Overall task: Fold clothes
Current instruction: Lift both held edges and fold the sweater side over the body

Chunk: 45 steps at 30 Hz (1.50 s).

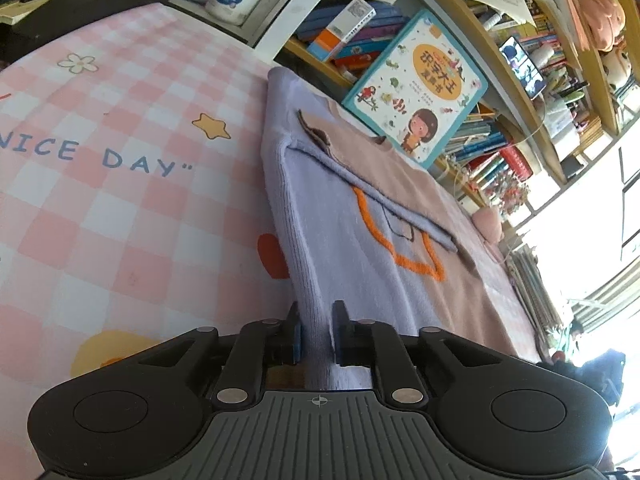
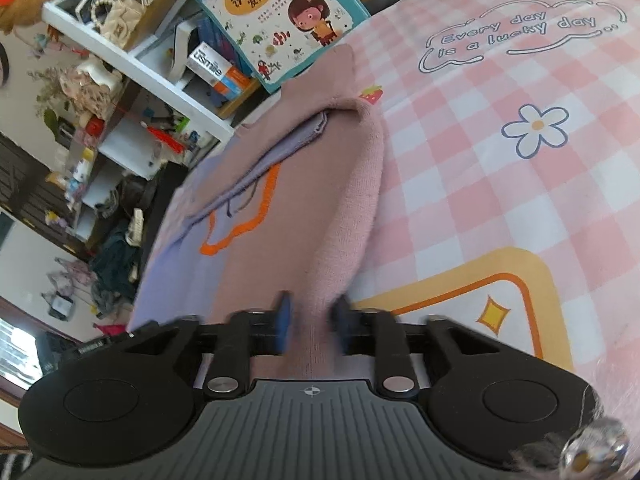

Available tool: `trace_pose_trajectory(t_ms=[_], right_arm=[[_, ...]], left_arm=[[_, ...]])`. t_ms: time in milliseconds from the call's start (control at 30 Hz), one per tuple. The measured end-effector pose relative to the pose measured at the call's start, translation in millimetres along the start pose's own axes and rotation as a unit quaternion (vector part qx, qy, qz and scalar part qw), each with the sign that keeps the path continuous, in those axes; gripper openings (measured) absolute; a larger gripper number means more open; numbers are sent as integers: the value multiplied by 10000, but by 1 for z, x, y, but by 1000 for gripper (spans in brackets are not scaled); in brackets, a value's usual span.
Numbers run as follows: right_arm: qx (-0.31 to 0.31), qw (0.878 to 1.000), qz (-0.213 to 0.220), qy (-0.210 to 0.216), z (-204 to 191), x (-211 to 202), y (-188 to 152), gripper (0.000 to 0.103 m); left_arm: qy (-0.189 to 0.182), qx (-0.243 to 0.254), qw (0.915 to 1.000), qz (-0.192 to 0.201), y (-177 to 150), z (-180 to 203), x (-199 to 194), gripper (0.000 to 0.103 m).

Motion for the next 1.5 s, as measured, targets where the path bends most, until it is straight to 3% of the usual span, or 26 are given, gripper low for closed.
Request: trace_pose_trajectory(t_ms=[167, 433, 733, 967, 1067, 1167, 1333, 1500], right_arm=[[-11, 9999, 89, -147, 8, -12, -4, 8], [75, 9999, -16, -143, 11, -34, -22, 8], [171, 9996, -243, -19, 12, -34, -30, 17], [50, 9996, -273, -5, 10, -35, -35, 11], [140, 9994, -247, 195, 7, -37, -33, 9], [304, 9973, -106, 659, 0, -45, -25, 9], [408, 9887, 241, 1421, -20, -52, 2, 9], [873, 9701, 699, 2155, -34, -38, 44, 9]], left_arm=[[141, 389, 9991, -94, 0, 10, 2, 7], [67, 436, 9985, -338, -12, 16, -5, 7], [-303, -8, 9982, -513, -20, 12, -10, 10], [-464, -51, 9974, -546, -25, 12, -14, 9], [-523, -183, 9975, -434, -24, 11, -13, 5], [-723, -381, 9964, -211, -19, 14, -15, 5], [-1551, -834, 9832, 481, 7, 26, -18, 5], [-2227, -1571, 9500, 1524, 43, 25, -14, 5]])
Point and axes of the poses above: each gripper's, at about its wrist camera, not at the fingertips, and x roughly the way its jaws point, z to its right, y to its top, the point moved 9 cm from there along x, roughly the way its jaws point, and after that the axes turned 10 degrees about x, right-handed, at the moved point
